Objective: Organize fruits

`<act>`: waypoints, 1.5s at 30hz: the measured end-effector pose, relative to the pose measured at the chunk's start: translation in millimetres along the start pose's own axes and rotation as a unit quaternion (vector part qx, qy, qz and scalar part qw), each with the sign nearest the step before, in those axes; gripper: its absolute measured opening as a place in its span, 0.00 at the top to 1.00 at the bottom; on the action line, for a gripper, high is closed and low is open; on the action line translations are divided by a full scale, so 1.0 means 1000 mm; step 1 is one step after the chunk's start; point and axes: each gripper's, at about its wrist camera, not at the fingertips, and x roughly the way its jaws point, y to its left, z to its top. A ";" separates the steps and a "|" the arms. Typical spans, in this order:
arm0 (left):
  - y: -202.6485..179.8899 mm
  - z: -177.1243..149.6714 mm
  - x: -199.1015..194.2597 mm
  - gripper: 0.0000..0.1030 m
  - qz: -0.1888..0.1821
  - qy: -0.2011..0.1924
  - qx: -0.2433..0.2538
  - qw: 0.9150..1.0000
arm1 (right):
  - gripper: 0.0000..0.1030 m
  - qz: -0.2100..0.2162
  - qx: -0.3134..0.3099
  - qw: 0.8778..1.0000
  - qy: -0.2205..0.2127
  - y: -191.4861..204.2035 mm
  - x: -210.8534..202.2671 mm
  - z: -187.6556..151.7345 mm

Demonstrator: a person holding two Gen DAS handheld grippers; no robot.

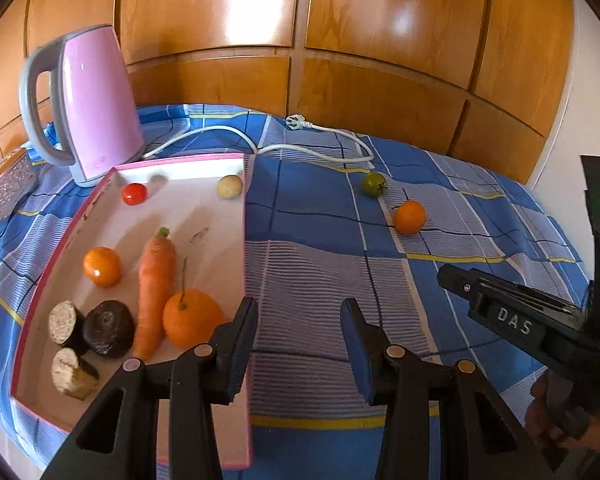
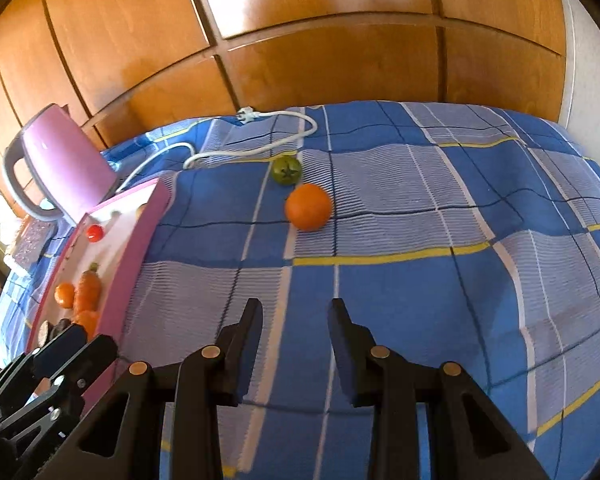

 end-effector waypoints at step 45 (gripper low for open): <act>-0.043 0.058 0.089 0.58 -0.028 0.030 0.000 0.999 | 0.64 -0.073 -0.022 0.997 -0.010 -0.049 0.058 0.057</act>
